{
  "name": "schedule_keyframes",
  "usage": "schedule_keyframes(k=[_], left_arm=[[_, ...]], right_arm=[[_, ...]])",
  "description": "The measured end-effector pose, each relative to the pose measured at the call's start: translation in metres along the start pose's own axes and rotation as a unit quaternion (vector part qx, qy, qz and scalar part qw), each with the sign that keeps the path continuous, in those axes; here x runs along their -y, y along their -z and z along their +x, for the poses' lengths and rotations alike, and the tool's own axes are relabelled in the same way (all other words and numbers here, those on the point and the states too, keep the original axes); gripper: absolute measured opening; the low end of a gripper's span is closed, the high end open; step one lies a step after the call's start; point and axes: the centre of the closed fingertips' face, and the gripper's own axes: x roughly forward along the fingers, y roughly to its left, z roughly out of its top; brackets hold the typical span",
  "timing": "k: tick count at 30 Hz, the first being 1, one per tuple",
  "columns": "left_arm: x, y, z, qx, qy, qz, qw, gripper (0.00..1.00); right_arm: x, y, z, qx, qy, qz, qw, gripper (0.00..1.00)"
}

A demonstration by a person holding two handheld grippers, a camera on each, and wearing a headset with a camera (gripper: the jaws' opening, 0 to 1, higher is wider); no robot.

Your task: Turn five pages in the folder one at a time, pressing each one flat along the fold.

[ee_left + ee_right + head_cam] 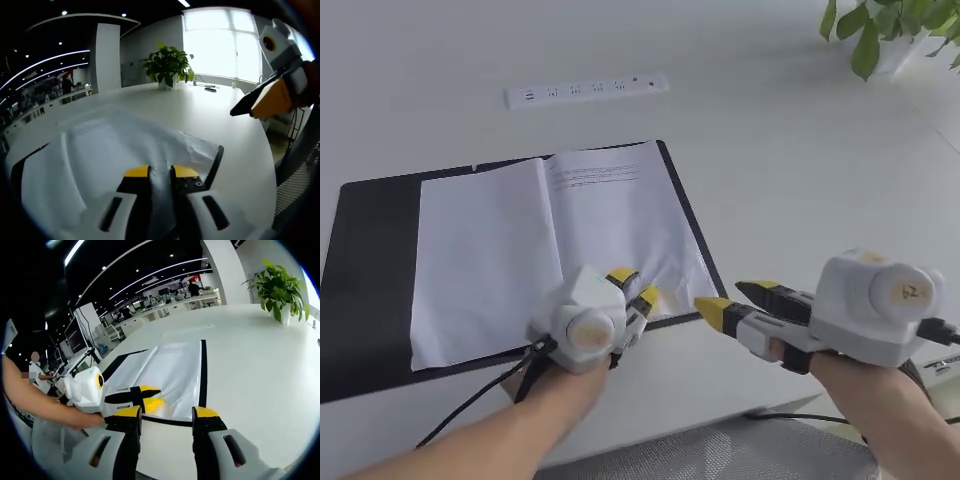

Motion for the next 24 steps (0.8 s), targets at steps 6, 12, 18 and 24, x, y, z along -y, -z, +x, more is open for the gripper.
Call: schedule_keyframes(k=[6,12,18,24], left_arm=[[-0.008,0.0,0.0,-0.007,-0.014,0.011,0.9998,0.02],[-0.008,0.0,0.0,-0.006,-0.014,-0.001,0.9999,0.0],[-0.009,0.0,0.0,-0.004,-0.025,-0.018,0.9995,0.0],[-0.009,0.0,0.001,-0.004,-0.025,-0.02,0.9995,0.0]], right_arm=[[-0.001,0.002,0.002,-0.005,-0.003,-0.002,1.0,0.39],[0.003,0.0,0.01,-0.007,-0.006,-0.007,0.9999,0.38],[0.014,-0.007,0.028,-0.003,-0.015,-0.004,0.9999,0.37],[0.021,-0.019,0.059,0.003,-0.043,-0.004,0.9991,0.36]])
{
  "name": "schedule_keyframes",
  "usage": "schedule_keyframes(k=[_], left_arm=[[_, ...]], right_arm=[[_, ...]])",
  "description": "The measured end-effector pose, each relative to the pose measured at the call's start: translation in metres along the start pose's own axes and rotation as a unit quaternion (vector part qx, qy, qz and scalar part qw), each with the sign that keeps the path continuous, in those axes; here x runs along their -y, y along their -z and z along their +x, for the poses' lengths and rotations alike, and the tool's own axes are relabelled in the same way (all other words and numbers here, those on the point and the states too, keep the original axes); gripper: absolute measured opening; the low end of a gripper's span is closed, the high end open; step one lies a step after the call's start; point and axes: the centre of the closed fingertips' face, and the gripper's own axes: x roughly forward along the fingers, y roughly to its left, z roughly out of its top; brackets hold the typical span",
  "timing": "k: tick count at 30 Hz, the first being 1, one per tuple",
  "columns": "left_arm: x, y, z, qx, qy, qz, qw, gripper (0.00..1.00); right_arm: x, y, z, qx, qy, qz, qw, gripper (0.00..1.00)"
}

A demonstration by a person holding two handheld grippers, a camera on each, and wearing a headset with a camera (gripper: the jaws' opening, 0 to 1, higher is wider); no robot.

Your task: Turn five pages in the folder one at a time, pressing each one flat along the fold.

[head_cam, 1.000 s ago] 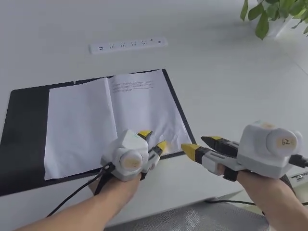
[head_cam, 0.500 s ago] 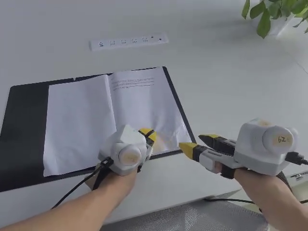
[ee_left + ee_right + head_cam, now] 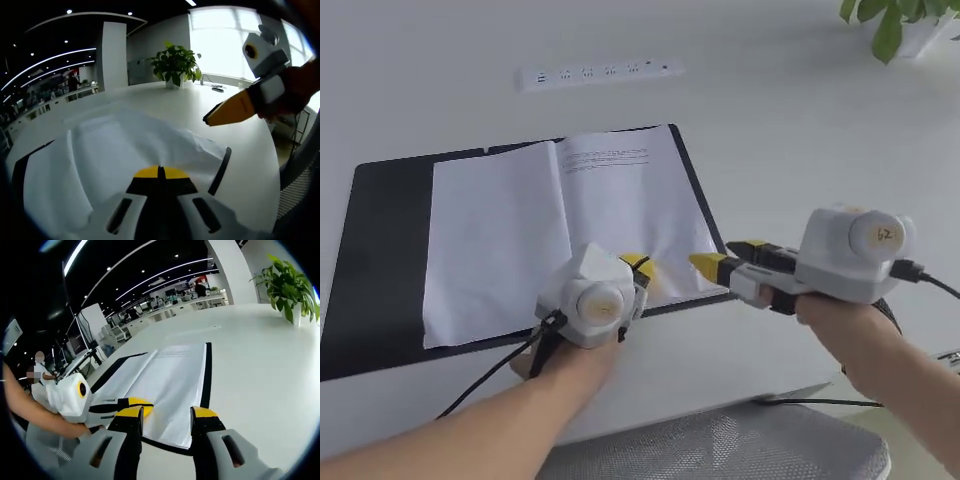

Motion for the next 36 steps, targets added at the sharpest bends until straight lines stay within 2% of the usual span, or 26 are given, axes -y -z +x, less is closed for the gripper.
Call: schedule_keyframes(k=[3,5,11,12,19,26,36], left_arm=[[0.0,0.0,0.0,0.001,-0.002,-0.001,1.0,0.0],[0.0,0.0,0.0,0.001,-0.002,-0.001,1.0,0.0],[-0.001,0.0,0.001,0.001,-0.001,-0.002,1.0,0.0],[-0.001,0.0,0.002,0.001,-0.001,-0.003,1.0,0.0],[0.0,0.0,0.002,0.001,0.0,-0.001,1.0,0.0],[0.0,0.0,0.002,0.002,0.003,-0.001,1.0,0.0],[0.0,0.001,0.001,0.004,0.003,-0.001,1.0,0.0]], right_arm=[[0.004,-0.001,0.01,-0.003,-0.003,0.005,1.0,0.35],[0.005,-0.004,0.016,0.0,-0.006,0.022,0.9997,0.34],[0.013,0.004,0.027,-0.016,0.004,0.043,0.9989,0.35],[0.01,0.003,0.027,-0.014,-0.002,0.053,0.9985,0.34],[0.009,-0.004,0.024,0.0,0.003,0.044,0.999,0.33],[0.01,0.0,0.026,-0.012,0.001,0.048,0.9988,0.34],[0.019,0.003,0.021,-0.015,0.01,0.049,0.9986,0.18]])
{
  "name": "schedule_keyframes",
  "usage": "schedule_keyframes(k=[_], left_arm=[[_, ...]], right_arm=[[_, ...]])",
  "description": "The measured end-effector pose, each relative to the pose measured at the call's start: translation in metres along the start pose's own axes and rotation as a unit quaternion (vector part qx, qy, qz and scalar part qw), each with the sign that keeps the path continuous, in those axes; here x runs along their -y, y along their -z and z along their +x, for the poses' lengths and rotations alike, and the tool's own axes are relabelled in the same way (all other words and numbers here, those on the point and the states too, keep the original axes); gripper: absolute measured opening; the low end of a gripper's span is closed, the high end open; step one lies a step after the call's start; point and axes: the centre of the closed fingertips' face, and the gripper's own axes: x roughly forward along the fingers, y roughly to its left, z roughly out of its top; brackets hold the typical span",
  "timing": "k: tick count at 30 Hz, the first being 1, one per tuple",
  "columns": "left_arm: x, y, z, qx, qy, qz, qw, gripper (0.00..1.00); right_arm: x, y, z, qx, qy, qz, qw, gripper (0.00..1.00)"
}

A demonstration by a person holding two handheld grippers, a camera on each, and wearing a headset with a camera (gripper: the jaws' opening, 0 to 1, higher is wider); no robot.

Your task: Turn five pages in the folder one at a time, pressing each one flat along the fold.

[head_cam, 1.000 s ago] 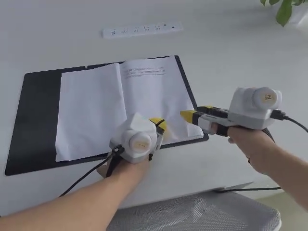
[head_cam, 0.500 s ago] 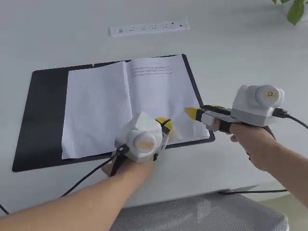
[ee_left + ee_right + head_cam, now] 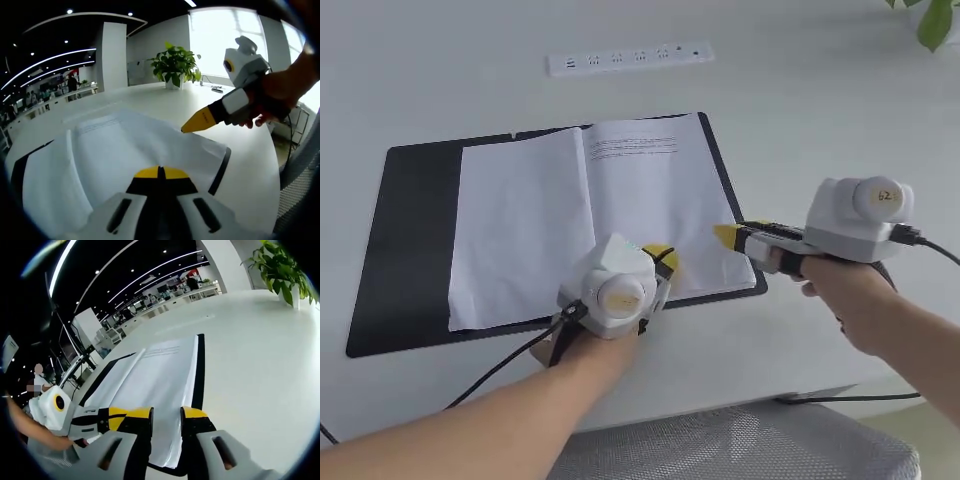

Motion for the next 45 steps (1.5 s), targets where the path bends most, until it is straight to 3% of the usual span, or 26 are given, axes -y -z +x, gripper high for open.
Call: schedule_keyframes(k=[7,14,19,24,32,34,36,38,39,42,44,45], left_arm=[[0.0,0.0,0.0,0.001,0.0,-0.001,1.0,0.0],[0.0,0.0,0.0,0.002,0.0,-0.003,1.0,0.0],[0.0,0.0,0.0,0.002,0.0,-0.004,1.0,0.0],[0.0,0.0,0.0,0.002,0.001,-0.004,1.0,0.0],[-0.001,-0.003,-0.001,0.001,0.011,-0.034,0.9994,0.01],[0.008,-0.005,-0.002,-0.001,0.038,-0.049,0.9981,0.08],[0.012,-0.006,-0.005,-0.004,0.045,-0.058,0.9973,0.2],[0.008,-0.008,-0.009,-0.002,0.038,-0.064,0.9972,0.29],[0.007,-0.008,-0.011,-0.002,0.036,-0.066,0.9972,0.29],[-0.001,-0.015,-0.022,0.006,0.031,-0.074,0.9968,0.26],[-0.004,-0.017,-0.025,0.006,0.03,-0.083,0.9961,0.29],[-0.005,-0.017,-0.027,0.007,0.029,-0.083,0.9961,0.29]], right_arm=[[0.009,-0.002,-0.002,0.0,0.005,0.015,0.9999,0.04],[0.013,-0.001,-0.002,0.001,-0.004,0.074,0.9973,0.0],[0.011,-0.001,-0.002,-0.002,-0.016,0.122,0.9924,0.0],[0.01,-0.001,-0.002,-0.011,-0.013,0.108,0.994,0.0],[-0.002,-0.011,-0.007,0.01,-0.038,0.114,0.9927,0.0],[-0.004,-0.011,-0.007,0.01,-0.041,0.115,0.9924,0.0],[-0.008,-0.014,-0.008,0.017,-0.052,0.124,0.9908,0.0],[-0.012,-0.015,-0.009,0.019,-0.058,0.128,0.9899,0.0],[-0.016,-0.017,-0.009,0.022,-0.069,0.135,0.9882,0.0],[-0.024,-0.02,-0.009,0.027,-0.076,0.127,0.9886,0.0],[-0.025,-0.017,-0.008,0.018,-0.065,0.088,0.9938,0.0],[-0.026,-0.016,-0.008,0.017,-0.067,0.087,0.9938,0.0]])
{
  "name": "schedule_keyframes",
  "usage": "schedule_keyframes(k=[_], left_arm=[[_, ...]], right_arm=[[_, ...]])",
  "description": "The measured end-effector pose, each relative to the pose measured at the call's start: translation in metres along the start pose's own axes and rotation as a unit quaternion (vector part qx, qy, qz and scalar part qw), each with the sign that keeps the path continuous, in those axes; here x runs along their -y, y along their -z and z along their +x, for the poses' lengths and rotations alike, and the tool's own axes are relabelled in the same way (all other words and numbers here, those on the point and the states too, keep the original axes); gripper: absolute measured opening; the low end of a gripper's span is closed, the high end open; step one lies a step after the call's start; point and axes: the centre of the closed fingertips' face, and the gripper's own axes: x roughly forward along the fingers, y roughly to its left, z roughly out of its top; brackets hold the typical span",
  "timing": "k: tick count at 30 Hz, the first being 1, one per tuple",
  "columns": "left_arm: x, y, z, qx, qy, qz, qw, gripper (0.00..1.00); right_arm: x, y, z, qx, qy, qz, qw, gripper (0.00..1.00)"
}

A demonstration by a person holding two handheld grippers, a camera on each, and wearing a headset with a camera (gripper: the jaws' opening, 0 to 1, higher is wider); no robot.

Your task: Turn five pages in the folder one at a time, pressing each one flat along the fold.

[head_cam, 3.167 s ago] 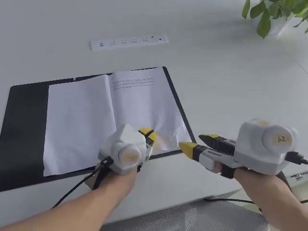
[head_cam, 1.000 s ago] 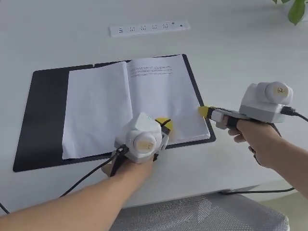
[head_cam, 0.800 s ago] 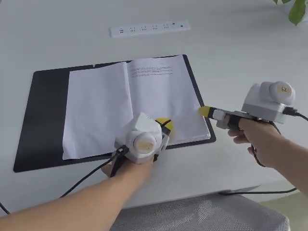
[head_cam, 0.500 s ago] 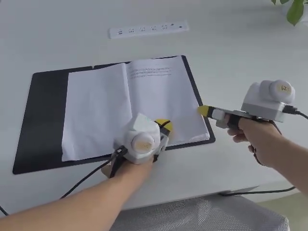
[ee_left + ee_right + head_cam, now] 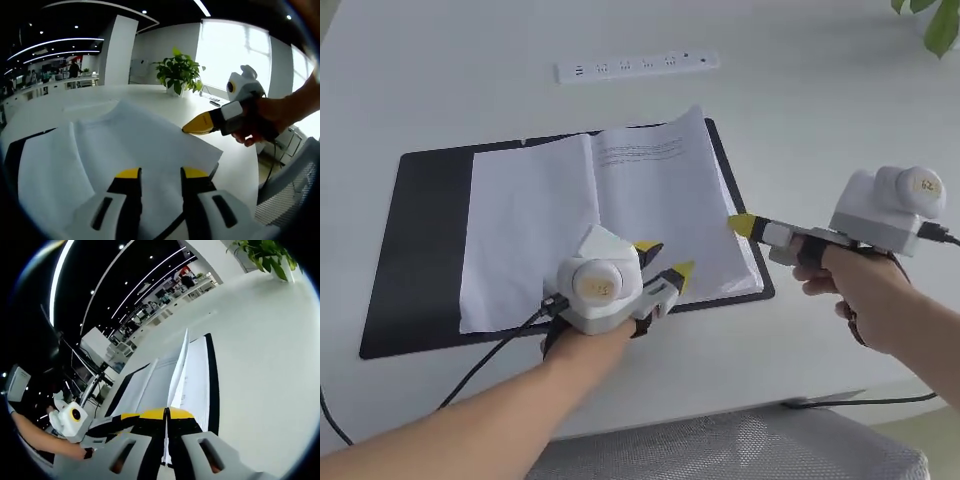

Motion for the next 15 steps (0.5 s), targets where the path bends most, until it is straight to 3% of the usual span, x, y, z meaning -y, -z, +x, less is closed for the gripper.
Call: schedule_keyframes(k=[3,4,5,6,8,10,12,13,15], left_arm=[[-0.001,-0.003,-0.006,0.002,-0.004,0.008,1.0,0.27],[-0.002,-0.004,-0.009,0.002,-0.005,0.008,0.9999,0.26],[-0.002,-0.006,-0.01,0.006,-0.003,0.004,1.0,0.26],[-0.002,-0.006,-0.012,0.006,-0.003,0.006,1.0,0.26],[-0.003,-0.005,-0.014,0.005,-0.004,0.006,1.0,0.24],[-0.004,-0.003,-0.014,0.0,-0.006,0.008,0.9999,0.23],[-0.006,-0.002,-0.017,-0.001,-0.007,0.006,1.0,0.23],[-0.006,-0.001,-0.017,-0.002,-0.008,0.006,0.9999,0.23],[-0.007,0.0,-0.02,-0.004,-0.009,0.009,0.9999,0.22]], right_arm=[[-0.001,0.0,-0.001,-0.006,0.015,-0.04,0.9991,0.0],[0.002,0.0,-0.002,-0.01,0.026,-0.07,0.9972,0.0],[0.005,0.004,-0.004,-0.031,0.045,-0.121,0.9911,0.0],[-0.001,0.004,-0.002,-0.031,0.033,-0.132,0.9902,0.0],[0.001,0.006,-0.002,-0.043,0.047,-0.186,0.9805,0.0],[-0.003,0.009,0.001,-0.045,0.041,-0.188,0.9803,0.0],[0.002,0.01,0.002,-0.056,0.056,-0.236,0.9686,0.0],[-0.001,0.012,0.003,-0.055,0.048,-0.219,0.973,0.0],[0.006,0.009,0.003,-0.052,0.065,-0.24,0.9672,0.0]])
